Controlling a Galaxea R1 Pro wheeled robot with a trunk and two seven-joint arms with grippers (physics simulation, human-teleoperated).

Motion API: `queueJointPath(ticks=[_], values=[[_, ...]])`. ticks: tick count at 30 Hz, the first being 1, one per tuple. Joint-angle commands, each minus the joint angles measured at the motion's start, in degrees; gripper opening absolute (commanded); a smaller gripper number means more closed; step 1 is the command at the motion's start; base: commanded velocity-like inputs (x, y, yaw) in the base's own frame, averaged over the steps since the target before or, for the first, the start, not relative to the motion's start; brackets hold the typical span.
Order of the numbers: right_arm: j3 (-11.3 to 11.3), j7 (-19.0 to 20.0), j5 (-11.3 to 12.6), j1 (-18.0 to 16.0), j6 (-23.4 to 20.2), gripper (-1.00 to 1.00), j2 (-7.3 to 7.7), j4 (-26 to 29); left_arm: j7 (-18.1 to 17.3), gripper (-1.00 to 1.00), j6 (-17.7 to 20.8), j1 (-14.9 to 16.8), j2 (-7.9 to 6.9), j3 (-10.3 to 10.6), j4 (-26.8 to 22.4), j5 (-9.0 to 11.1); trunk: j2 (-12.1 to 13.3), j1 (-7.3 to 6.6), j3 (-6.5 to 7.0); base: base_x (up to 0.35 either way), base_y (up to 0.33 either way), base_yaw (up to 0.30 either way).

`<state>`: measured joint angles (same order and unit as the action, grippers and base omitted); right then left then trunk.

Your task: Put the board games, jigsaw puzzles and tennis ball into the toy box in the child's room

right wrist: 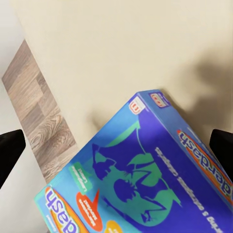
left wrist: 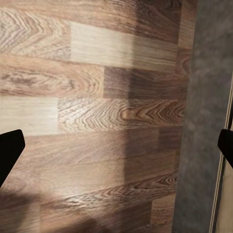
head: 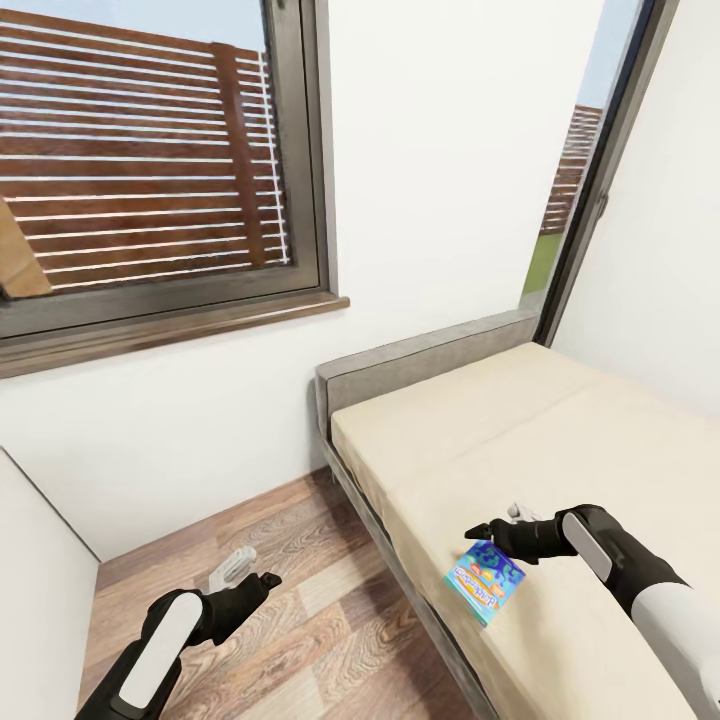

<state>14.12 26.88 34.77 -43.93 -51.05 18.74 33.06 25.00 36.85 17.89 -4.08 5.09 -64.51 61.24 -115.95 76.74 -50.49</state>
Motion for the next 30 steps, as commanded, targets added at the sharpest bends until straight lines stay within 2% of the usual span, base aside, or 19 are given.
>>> queueJointPath(ticks=[1,15,30], values=[[0.32,0.20,-1.17,-0.02,0.07,1.00,0.07,-0.01,0.58,1.00,-0.02,0.03,-0.05,0.14,-0.09,0.59,-0.02,0.00,-0.06,0.000,0.000,0.000],[0.29,0.19,-1.18,-0.02,0.07,1.00,0.07,-0.01,0.58,1.00,-0.02,0.04,-0.05,0.18,-0.09,0.62,-0.02,0.00,-0.06,-0.087,-0.015,0.000],[0.29,0.19,-1.18,-0.02,0.07,1.00,0.07,-0.01,0.58,1.00,-0.02,0.04,-0.05,0.18,-0.09,0.63,-0.02,0.00,-0.06,-0.022,-0.003,0.000]])
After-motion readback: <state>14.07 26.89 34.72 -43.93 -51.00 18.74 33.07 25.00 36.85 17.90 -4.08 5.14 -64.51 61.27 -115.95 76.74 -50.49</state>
